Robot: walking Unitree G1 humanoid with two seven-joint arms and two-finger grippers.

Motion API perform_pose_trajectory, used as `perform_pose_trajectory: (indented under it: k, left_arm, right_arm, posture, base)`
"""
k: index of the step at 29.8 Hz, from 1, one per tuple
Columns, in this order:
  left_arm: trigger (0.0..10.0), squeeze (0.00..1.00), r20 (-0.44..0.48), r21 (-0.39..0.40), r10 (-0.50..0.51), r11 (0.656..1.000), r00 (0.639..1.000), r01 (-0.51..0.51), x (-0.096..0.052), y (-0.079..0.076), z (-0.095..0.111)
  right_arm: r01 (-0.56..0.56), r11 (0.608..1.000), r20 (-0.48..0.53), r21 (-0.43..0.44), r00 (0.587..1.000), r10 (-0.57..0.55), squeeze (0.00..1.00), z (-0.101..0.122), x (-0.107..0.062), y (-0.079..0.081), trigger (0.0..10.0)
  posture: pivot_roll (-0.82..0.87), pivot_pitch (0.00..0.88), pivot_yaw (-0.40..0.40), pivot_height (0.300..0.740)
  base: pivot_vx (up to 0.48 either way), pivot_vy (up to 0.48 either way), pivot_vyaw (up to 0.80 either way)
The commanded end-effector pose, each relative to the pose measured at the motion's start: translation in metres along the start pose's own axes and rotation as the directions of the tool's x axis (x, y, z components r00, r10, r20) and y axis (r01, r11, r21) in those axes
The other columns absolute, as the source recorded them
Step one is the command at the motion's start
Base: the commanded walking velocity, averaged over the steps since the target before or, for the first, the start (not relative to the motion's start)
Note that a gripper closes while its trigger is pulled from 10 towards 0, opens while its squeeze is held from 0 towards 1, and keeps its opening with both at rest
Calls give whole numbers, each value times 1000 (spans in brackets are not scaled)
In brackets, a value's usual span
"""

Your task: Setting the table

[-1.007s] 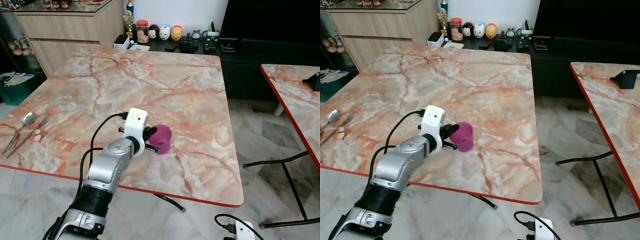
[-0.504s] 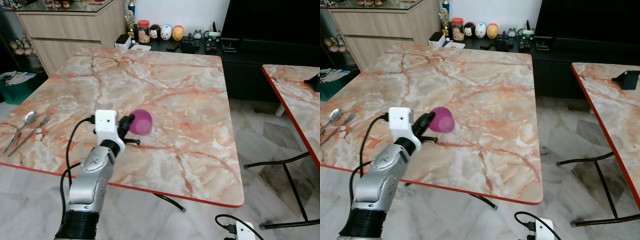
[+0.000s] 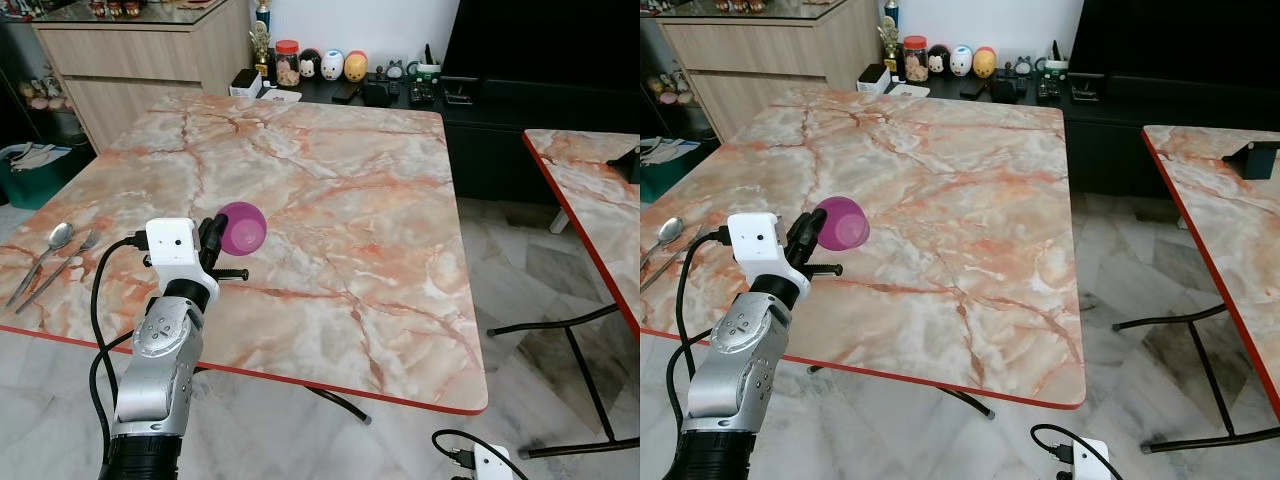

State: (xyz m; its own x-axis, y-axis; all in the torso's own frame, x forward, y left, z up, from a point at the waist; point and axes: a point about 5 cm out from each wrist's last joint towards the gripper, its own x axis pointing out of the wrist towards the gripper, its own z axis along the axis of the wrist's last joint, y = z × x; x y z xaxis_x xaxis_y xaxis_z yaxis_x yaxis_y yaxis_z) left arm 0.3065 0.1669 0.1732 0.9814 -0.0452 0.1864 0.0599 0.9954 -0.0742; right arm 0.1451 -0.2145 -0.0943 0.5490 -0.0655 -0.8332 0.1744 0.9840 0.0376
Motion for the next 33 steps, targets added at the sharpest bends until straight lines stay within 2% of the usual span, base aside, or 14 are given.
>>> perform_pose_trajectory:
  k: [1,5,33]
  left_arm:
    - [10000,0,34,11,-9,1000,999,8,5,-4,6]
    - [10000,0,38,10,-9,1000,999,9,6,-5,7]
    - [10000,0,64,7,-12,1000,998,12,16,-11,10]
  right_arm:
    - [14,1000,-10,19,1000,-14,0,-2,-1,-3,10000]
    - [6,1000,-17,9,1000,-6,0,-2,-1,-2,10000]
    - [-5,1000,-8,2,1000,5,0,0,0,-2,10000]
  posture:
    - [56,0,-29,740]
    - [55,4,-29,740]
    - [56,2,-30,740]
  base:
    - [0,-379,0]
    - [0,-377,-739]
    - [0,-375,0]
